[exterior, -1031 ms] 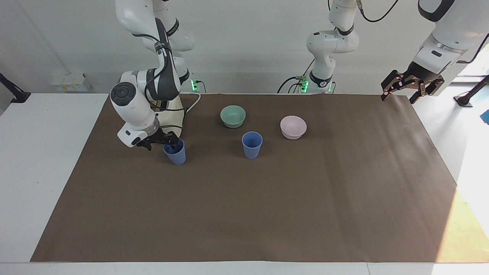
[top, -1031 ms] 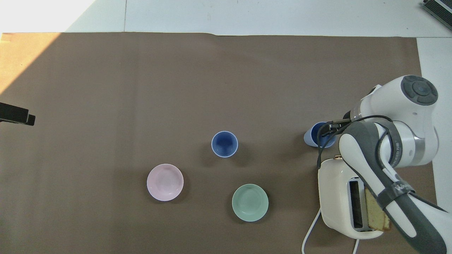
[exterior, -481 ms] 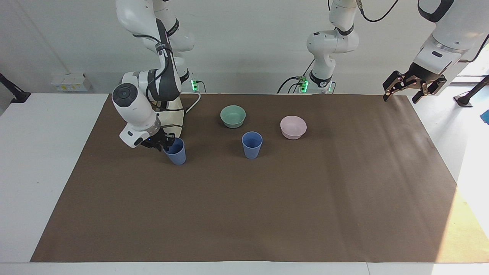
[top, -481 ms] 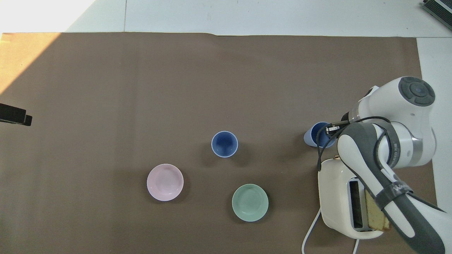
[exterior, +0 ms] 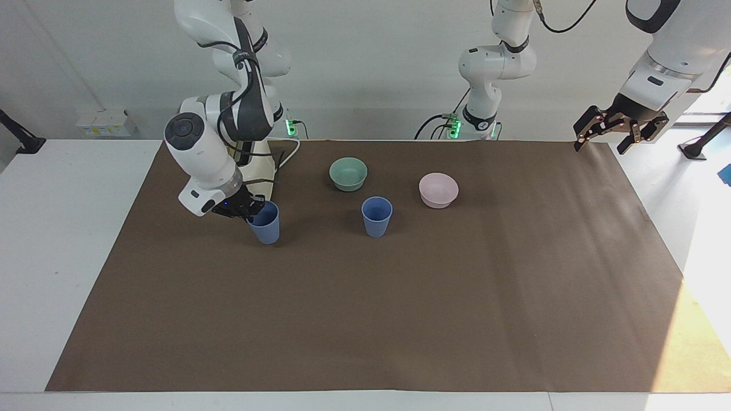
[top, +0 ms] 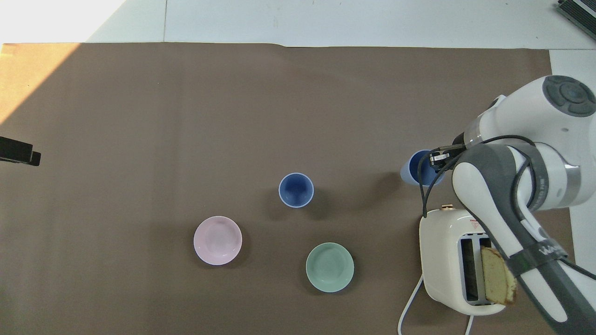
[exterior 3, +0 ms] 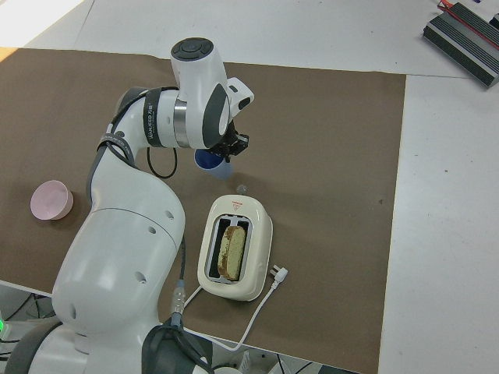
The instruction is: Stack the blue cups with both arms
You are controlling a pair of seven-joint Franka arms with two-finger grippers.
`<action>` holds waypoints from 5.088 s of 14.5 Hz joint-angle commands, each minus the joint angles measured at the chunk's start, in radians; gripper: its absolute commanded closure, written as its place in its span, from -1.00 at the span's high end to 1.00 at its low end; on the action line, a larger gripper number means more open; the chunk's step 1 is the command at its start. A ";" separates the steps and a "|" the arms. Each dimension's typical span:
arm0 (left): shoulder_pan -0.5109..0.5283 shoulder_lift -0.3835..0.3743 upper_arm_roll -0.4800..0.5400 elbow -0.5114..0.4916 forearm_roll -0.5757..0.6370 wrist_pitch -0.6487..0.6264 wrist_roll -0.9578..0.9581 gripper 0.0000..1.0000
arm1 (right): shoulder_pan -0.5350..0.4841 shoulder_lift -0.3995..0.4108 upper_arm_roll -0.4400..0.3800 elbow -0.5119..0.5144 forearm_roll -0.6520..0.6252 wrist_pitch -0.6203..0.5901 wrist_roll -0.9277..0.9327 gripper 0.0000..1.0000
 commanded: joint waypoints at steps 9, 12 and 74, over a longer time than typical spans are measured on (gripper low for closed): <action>0.006 -0.008 -0.005 0.001 0.007 -0.004 -0.012 1.00 | 0.003 -0.008 0.360 0.277 0.060 -0.150 0.679 -1.00; 0.005 -0.008 -0.005 0.001 0.007 -0.006 -0.012 1.00 | 0.030 -0.014 0.366 0.257 0.101 -0.100 0.720 -1.00; 0.000 -0.014 -0.005 -0.009 0.007 -0.007 -0.001 1.00 | -0.094 0.029 0.348 0.376 -0.040 -0.256 0.394 1.00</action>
